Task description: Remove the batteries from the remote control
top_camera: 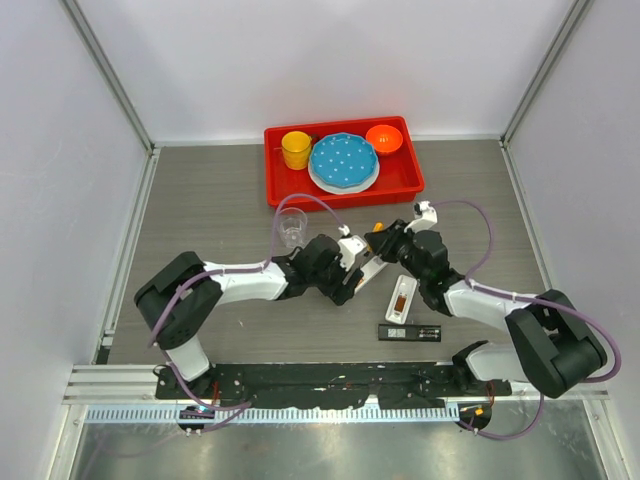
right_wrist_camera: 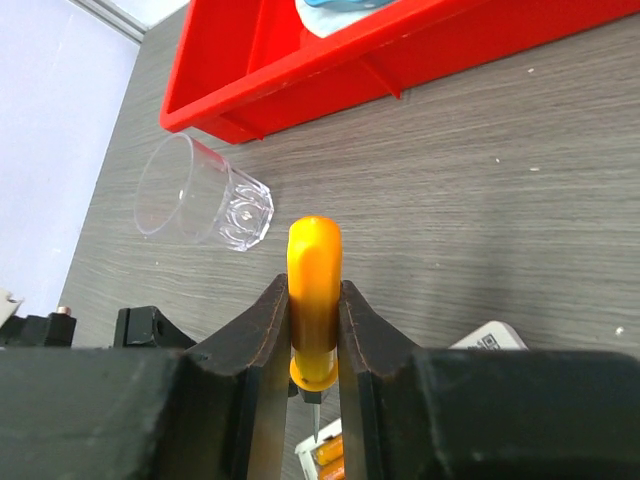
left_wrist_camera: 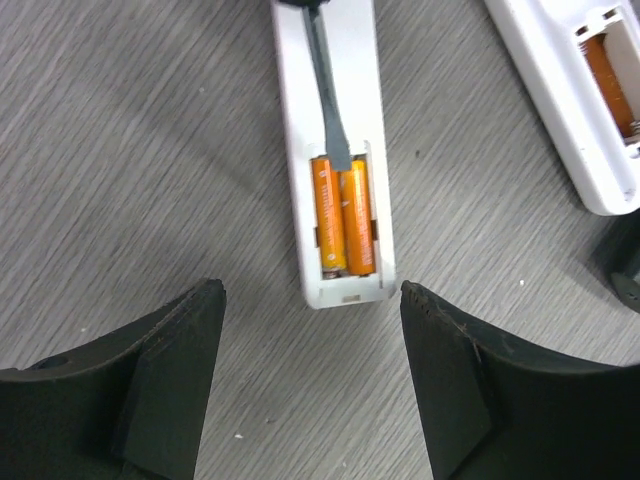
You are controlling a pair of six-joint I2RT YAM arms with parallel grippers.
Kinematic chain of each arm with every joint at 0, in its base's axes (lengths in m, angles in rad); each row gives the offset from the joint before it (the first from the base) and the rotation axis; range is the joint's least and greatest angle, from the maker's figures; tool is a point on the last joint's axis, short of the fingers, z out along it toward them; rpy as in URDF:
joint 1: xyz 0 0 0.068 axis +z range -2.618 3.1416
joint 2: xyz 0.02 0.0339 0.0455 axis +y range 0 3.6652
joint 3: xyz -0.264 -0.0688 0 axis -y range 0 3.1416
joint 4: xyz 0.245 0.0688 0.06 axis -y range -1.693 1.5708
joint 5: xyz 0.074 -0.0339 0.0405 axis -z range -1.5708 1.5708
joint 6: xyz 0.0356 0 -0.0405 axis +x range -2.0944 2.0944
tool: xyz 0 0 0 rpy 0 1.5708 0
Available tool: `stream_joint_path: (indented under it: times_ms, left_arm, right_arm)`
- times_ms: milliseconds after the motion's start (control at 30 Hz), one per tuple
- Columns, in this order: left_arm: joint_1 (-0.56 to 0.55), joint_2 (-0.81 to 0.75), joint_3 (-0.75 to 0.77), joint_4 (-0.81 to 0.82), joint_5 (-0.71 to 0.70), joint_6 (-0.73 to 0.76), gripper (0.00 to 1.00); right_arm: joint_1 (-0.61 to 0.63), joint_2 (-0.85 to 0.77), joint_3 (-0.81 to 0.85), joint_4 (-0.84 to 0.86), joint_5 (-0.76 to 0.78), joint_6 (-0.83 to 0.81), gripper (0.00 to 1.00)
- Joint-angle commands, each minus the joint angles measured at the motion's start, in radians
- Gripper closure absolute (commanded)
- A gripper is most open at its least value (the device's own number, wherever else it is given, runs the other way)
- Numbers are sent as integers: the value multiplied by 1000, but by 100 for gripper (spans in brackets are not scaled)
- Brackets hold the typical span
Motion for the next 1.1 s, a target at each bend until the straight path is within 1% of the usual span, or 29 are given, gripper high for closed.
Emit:
stream_joint_path:
  times_ms: [0,167,233,333,367,433,467,500,800,1067]
  left_arm:
    - [-36,29,60,4,-29,11,27]
    - [-65,61,92,-21,-62,20,30]
    - [-68,75,101,-25,-65,23,34]
    - [-68,84,111,-39,-77,28,48]
    - [-68,85,112,-53,-85,35,55]
    - [-70,89,120,-64,-94,42,62]
    - [-70,90,121,-68,-126,46,67]
    - [-70,92,123,-68,-129,48,69]
    - [-70,86,118,-68,-155,54,70]
    - [-70,84,117,-68,-138,54,73]
  right_arm:
    - [-1,-44,-23,55,39,-26,99]
    - [-3,-64,-37,45,53,-29,99]
    - [-3,-68,-44,42,57,-31,99]
    - [-4,-73,-54,43,63,-31,99]
    - [-3,-72,-57,43,66,-32,99]
    - [-3,-67,-58,46,68,-40,99]
    - [-3,-65,-58,43,67,-44,99]
    - [-3,-67,-60,42,68,-45,99]
    - [-3,-81,-77,34,90,-80,99]
    - [-3,2,-81,127,85,-91,99]
